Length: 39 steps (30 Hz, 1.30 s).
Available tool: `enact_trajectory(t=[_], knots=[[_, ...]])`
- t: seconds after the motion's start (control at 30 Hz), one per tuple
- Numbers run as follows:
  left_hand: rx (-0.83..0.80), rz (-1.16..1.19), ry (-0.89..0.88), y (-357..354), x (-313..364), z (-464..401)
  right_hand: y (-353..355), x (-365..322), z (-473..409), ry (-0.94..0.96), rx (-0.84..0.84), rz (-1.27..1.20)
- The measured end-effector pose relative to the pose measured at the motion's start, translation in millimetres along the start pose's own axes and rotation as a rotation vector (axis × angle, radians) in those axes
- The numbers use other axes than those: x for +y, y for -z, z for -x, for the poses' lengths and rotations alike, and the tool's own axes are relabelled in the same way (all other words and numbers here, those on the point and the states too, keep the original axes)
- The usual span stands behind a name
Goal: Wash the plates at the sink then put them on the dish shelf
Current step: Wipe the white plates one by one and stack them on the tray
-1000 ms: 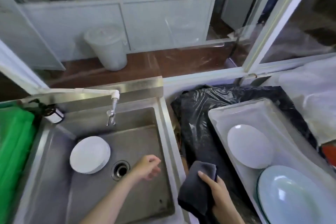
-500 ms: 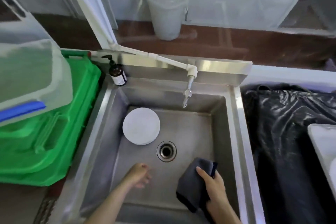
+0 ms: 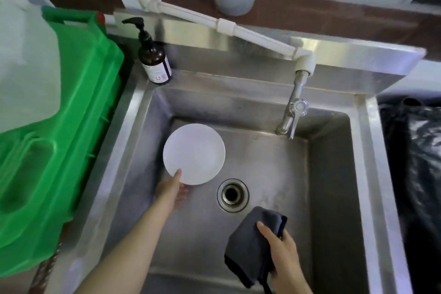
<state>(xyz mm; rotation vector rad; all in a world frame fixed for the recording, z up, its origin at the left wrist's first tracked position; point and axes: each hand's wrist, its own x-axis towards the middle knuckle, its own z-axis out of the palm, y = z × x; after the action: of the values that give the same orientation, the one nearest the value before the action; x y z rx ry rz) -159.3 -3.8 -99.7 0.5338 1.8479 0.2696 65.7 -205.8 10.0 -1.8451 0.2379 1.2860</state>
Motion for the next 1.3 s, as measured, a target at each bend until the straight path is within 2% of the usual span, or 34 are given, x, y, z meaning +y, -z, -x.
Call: enact_trajectory(t=[0.07, 0.17, 0.4, 0.63, 0.9, 1.07, 1.3], knots=[[0.032, 0.05, -0.059, -1, -5, -6, 2, 5, -6, -0.007, 0.009, 0.002], [-0.002, 0.077, -0.16, 0, -10, -3, 4, 12, -9, -0.03, 0.038, 0.02], [-0.01, 0.091, -0.239, 4, -16, 10, 15, 9, -11, -0.023, 0.09, 0.082], [-0.062, 0.303, -0.214, -3, -30, 22, 20, 0, -4, 0.008, 0.05, 0.028], [-0.174, 0.371, -0.117, -10, -24, 18, 19, -6, -4, 0.058, 0.012, 0.024], [-0.24, 0.415, -0.157, -9, -21, 16, 23, -10, -2, 0.086, -0.014, 0.063], [-0.232, 0.528, -0.188, 2, -30, 51, 42, -10, 22, 0.11, 0.003, 0.054]])
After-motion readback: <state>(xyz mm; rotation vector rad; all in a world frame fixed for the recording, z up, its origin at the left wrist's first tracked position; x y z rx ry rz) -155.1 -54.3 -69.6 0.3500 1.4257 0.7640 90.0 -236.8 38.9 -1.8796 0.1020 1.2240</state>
